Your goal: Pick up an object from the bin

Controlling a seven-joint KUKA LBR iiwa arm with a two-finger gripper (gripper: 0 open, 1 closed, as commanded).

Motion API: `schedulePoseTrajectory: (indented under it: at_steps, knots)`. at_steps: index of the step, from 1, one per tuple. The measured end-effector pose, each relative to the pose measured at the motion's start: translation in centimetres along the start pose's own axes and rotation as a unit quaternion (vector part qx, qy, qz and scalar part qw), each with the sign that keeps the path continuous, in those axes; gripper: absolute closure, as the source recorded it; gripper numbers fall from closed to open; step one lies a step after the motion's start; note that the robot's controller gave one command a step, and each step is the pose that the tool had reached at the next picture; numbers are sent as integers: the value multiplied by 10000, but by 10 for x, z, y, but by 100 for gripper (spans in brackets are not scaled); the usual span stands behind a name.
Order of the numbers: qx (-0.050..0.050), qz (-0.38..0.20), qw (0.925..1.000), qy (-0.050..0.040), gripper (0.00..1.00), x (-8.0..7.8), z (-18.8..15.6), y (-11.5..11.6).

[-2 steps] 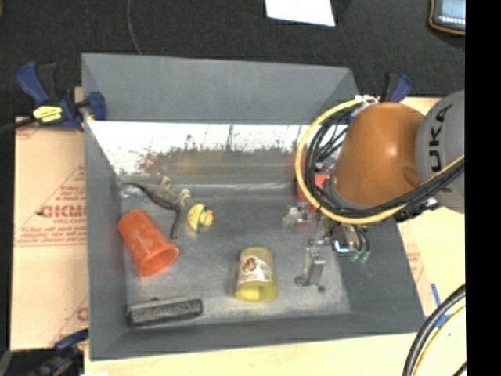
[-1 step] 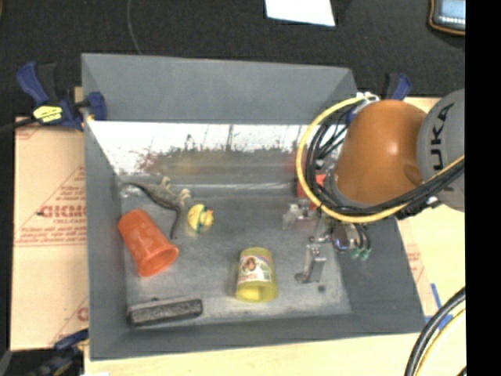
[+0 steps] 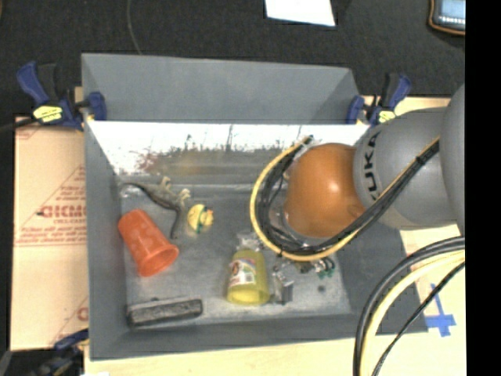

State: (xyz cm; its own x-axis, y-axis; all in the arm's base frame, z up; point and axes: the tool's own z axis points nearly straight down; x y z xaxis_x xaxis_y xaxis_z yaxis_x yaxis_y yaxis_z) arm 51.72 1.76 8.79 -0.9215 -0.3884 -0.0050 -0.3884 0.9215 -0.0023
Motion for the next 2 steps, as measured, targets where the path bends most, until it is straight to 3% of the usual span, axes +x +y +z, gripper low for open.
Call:
schedulePoseTrajectory:
  at_steps: [1,2]
  knots:
    - [6,-258,9997,-2,0,17,-37,19]
    - [-7,-650,9979,-15,0,-10,-12,40]
